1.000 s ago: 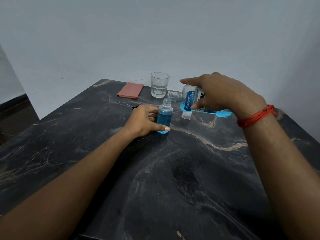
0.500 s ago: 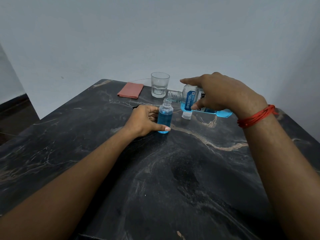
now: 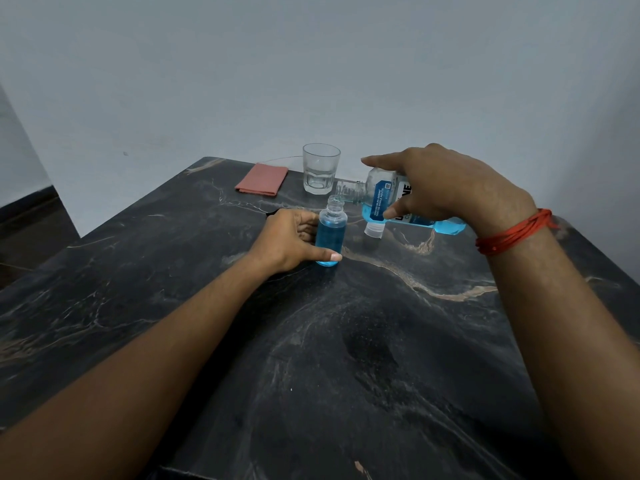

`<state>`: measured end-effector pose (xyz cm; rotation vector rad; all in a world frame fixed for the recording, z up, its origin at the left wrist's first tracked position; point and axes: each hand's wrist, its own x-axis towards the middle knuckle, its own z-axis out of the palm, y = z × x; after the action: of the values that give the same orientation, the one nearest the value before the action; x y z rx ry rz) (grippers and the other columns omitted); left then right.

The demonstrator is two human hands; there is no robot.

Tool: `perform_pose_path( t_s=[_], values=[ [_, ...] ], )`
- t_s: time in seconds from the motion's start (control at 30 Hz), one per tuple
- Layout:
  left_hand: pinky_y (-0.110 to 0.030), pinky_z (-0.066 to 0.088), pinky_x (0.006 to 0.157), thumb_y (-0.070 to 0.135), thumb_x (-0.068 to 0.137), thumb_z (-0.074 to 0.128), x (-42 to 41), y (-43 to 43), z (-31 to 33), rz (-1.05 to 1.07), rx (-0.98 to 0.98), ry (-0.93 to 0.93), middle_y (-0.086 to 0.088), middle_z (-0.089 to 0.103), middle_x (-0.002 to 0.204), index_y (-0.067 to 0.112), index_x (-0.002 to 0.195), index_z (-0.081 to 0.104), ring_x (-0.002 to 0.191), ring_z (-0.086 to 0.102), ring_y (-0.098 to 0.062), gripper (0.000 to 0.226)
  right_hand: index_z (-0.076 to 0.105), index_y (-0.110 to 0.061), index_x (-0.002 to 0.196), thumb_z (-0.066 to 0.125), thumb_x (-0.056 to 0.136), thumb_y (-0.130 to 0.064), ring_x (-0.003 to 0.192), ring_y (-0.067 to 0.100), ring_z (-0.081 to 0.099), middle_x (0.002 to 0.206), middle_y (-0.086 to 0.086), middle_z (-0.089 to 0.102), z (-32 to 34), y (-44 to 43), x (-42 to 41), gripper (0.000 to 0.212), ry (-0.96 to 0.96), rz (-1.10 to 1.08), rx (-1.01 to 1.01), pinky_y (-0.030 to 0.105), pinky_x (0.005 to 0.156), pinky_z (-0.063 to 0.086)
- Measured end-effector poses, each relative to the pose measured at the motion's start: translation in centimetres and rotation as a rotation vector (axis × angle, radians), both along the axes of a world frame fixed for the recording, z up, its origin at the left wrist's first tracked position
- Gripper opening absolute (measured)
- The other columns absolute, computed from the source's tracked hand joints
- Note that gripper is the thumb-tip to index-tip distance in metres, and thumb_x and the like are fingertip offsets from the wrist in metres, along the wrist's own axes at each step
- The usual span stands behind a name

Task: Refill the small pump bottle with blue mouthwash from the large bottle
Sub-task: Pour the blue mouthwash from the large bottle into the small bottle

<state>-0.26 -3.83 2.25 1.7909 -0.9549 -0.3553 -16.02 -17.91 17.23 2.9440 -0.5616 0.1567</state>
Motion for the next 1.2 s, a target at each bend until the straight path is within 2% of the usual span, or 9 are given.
perform_pose_path(
  t_s=[0.13, 0.4, 0.63, 0.83, 0.97, 1.2],
  values=[
    [-0.015, 0.057, 0.083, 0.019, 0.058, 0.096, -0.02, 0.05, 0.09, 0.005, 0.01, -0.012, 0.0, 0.076, 0.116, 0.014, 0.125, 0.068, 0.094, 0.071, 0.003, 0.073, 0.028, -0.046, 0.153, 0.079, 0.079, -0.042, 0.125, 0.027, 0.053, 0.138, 0.002, 0.06, -0.01, 0.03, 0.0, 0.09, -0.002, 0.008, -0.009, 0.046, 0.094, 0.05],
    [-0.008, 0.054, 0.076, 0.019, 0.059, 0.096, -0.07, -0.02, 0.17, 0.006, 0.017, -0.02, 0.004, 0.075, 0.116, 0.016, 0.124, 0.068, 0.088, 0.067, 0.011, 0.072, 0.027, -0.045, 0.153, 0.079, 0.08, -0.041, 0.126, 0.026, 0.053, 0.138, 0.001, 0.06, -0.03, 0.17, -0.07, 0.089, 0.004, 0.007, -0.015, 0.047, 0.094, 0.051],
    [-0.019, 0.057, 0.087, 0.02, 0.059, 0.096, -0.08, 0.03, 0.21, 0.007, 0.016, -0.033, 0.001, 0.074, 0.118, 0.016, 0.126, 0.067, 0.097, 0.07, 0.001, 0.073, 0.027, -0.044, 0.153, 0.078, 0.08, -0.041, 0.125, 0.026, 0.053, 0.139, 0.001, 0.06, 0.11, 0.28, -0.11, 0.089, 0.006, 0.005, -0.019, 0.047, 0.095, 0.051],
    [-0.017, 0.057, 0.086, 0.02, 0.058, 0.096, -0.08, 0.07, 0.16, 0.002, 0.005, -0.031, 0.001, 0.075, 0.117, 0.015, 0.126, 0.067, 0.095, 0.07, 0.003, 0.074, 0.027, -0.047, 0.152, 0.079, 0.079, -0.044, 0.12, 0.026, 0.056, 0.133, 0.003, 0.063, 0.02, 0.14, -0.02, 0.09, 0.006, -0.005, -0.015, 0.048, 0.091, 0.052],
    [-0.01, 0.055, 0.079, 0.021, 0.058, 0.096, 0.0, 0.01, 0.08, 0.002, 0.004, -0.035, 0.004, 0.075, 0.114, 0.015, 0.125, 0.068, 0.089, 0.068, 0.011, 0.073, 0.026, -0.048, 0.152, 0.079, 0.078, -0.045, 0.124, 0.027, 0.054, 0.137, 0.003, 0.06, 0.01, 0.11, 0.05, 0.091, 0.004, -0.008, -0.018, 0.049, 0.094, 0.051],
    [-0.01, 0.055, 0.078, 0.02, 0.058, 0.096, 0.05, 0.03, 0.07, -0.004, 0.0, -0.031, 0.004, 0.075, 0.114, 0.015, 0.125, 0.068, 0.088, 0.069, 0.011, 0.073, 0.026, -0.046, 0.153, 0.079, 0.079, -0.043, 0.127, 0.027, 0.052, 0.14, 0.002, 0.059, -0.09, 0.17, 0.08, 0.092, -0.003, 0.0, -0.025, 0.049, 0.095, 0.05]
  ],
)
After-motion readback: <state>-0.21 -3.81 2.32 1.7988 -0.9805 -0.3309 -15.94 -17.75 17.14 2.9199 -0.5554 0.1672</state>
